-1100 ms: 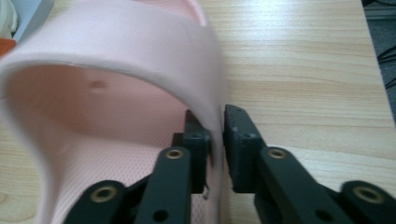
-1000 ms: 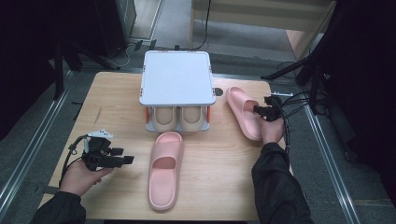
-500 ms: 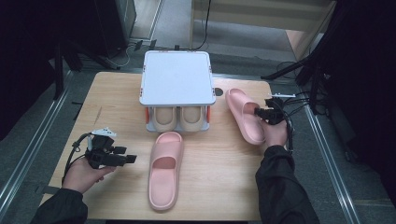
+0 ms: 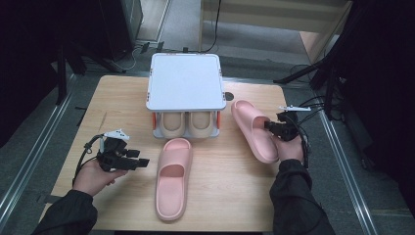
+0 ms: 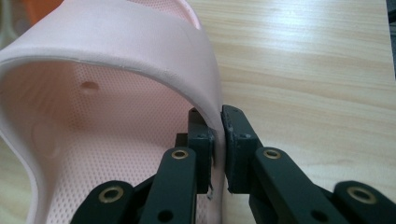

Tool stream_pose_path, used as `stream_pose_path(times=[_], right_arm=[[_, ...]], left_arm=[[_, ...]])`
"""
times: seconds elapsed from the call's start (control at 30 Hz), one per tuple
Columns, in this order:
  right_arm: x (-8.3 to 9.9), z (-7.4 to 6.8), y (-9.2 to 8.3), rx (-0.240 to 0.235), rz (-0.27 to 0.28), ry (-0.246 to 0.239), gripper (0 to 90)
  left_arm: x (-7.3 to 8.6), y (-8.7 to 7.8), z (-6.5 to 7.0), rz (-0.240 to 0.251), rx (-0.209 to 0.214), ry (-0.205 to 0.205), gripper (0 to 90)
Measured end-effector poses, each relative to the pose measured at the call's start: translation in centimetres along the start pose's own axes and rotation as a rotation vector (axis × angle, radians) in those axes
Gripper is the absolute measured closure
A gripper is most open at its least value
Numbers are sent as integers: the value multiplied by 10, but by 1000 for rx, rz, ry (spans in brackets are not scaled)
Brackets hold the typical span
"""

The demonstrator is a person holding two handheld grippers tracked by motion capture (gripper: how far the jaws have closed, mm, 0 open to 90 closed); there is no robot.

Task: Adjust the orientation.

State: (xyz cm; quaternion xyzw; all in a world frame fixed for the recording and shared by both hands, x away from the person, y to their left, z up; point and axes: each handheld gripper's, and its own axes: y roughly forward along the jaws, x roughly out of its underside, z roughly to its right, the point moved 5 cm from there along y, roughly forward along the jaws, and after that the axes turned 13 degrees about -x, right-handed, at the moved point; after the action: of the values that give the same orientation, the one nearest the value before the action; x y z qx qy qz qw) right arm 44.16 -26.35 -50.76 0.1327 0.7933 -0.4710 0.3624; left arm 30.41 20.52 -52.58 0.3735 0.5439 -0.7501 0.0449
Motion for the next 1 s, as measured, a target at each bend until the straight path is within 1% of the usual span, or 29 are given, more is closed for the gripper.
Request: stream_pose_path(times=[0.03, 0.1, 0.2, 0.3, 0.37, 0.43, 0.5, 0.53, 0.57, 0.67, 0.7, 0.77, 0.8, 0.83, 0.9, 1.0], right_arm=[[2, -2, -3, -8, -1, -5, 838], [7, -8, -9, -27, 2, -3, 838], [13, -16, -16, -39, 5, -13, 838], [21, -25, -23, -53, -1, -27, 838], [26, -31, -27, -63, -5, -34, 837], [32, -38, -29, -70, -3, -39, 836], [40, -46, -29, -93, -9, -31, 836], [42, -49, -29, -101, -15, -31, 836], [45, -54, -28, -106, -25, -35, 836], [51, -68, -27, -111, -48, -81, 834], [54, -73, -26, -117, -55, -89, 834], [58, -81, -25, -130, -66, -101, 834], [61, -84, -24, -133, -73, -110, 834], [63, -88, -22, -136, -82, -121, 834], [68, -95, -19, -144, -103, -138, 834], [73, -101, -14, -142, -125, -156, 833]], left_arm=[[-1, 1, 1, -3, 2, 8, 417], [-3, 2, 2, -6, 9, 6, 432], [-6, 4, 4, -11, 25, 3, 448], [-9, 4, 6, -11, 35, 14, 469], [-11, 6, 7, -20, 40, 9, 480], [-12, 7, 6, -34, 33, -3, 484], [-13, 8, 6, -36, 30, -6, 519], [-14, 9, 5, -34, 29, 1, 529], [-15, 9, 6, -33, 26, -1, 553], [-19, 11, 9, -38, 38, -14, 622], [-20, 11, 9, -38, 38, -13, 647], [-24, 11, 10, -23, 30, -15, 682], [-25, 11, 11, -22, 35, -11, 696], [-26, 11, 11, -23, 35, -17, 706], [-27, 13, 12, -25, 36, -8, 721], [-29, 16, 13, -28, 43, 5, 721]])
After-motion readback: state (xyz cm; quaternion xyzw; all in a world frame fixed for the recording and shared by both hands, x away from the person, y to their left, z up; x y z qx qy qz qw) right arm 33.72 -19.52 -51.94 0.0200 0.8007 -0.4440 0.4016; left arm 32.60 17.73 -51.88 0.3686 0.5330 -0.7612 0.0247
